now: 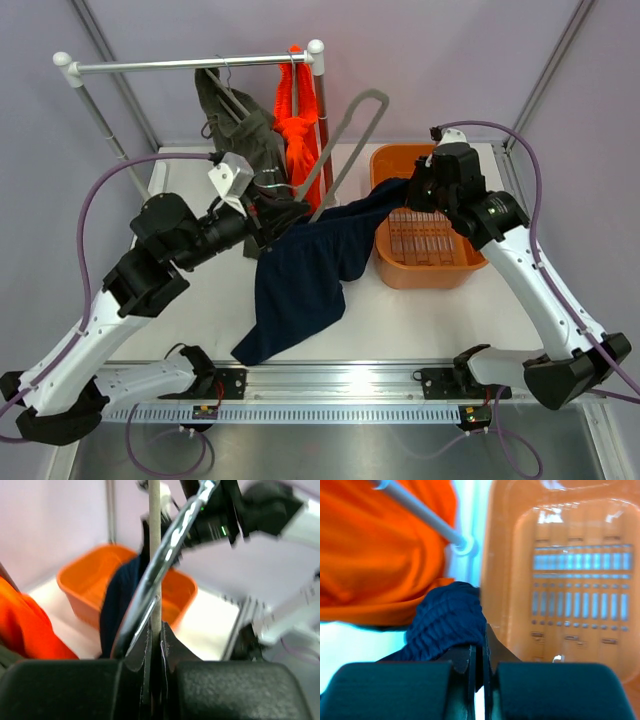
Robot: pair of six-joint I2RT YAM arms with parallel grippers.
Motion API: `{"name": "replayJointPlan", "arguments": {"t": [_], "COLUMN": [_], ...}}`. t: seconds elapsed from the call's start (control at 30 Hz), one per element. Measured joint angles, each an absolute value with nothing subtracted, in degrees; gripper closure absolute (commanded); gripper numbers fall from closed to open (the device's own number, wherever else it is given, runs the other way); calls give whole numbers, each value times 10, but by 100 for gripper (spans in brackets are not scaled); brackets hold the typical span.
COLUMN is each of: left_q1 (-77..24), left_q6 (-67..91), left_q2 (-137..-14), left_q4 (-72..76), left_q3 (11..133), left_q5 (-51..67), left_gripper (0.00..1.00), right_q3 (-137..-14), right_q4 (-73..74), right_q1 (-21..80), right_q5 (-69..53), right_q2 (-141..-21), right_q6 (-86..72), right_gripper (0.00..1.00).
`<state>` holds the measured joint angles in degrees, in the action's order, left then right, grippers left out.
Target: Remove the shorts from the hanger
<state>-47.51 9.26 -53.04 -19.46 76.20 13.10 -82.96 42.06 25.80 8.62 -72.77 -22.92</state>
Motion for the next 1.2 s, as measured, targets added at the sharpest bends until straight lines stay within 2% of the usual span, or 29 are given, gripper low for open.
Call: {"name": "replayJointPlan", "arguments": {"t": [0.13,0.33,0.57,0.67,0.77,0.83,0.87,0.9,1.07,1.2], "left_q1": [-475,-475,-474,-473,-470,-469,-467,-467,-465,-464], "left_q6": [106,107,70,53,40,32,29,27,20,19], "left_q2": [-542,-595,-695,-716,-708,-694,-682,-670,-604,-580], "left_q4": [-86,88,214,228,226,222,220,218,209,198], "left_q3": [749,767,887,935,955,953,947,938,873,835], "left_q5": [91,5,-72,-91,-105,-112,-116,-119,-127,-133], "left_gripper": [100,100,100,100,100,100,100,100,100,100], "right_q3": [-837,-922,-1026,-1164,-1409,-1553,-1577,-1560,-1299,-1291], "right_q4": [416,431,485,548,599,578,552,509,229,66], "right_q1": [276,402,472,468,451,438,433,430,423,395], "right_q5": [59,37,25,78,136,187,223,263,409,460], "right_q2": [-704,-709,-736,-791,-891,-942,-945,-926,-776,-783], "right_q6": [-229,-222,-206,-186,-157,-131,-110,-84,75,176], "right_gripper": [100,100,100,100,100,100,100,100,100,100]}}
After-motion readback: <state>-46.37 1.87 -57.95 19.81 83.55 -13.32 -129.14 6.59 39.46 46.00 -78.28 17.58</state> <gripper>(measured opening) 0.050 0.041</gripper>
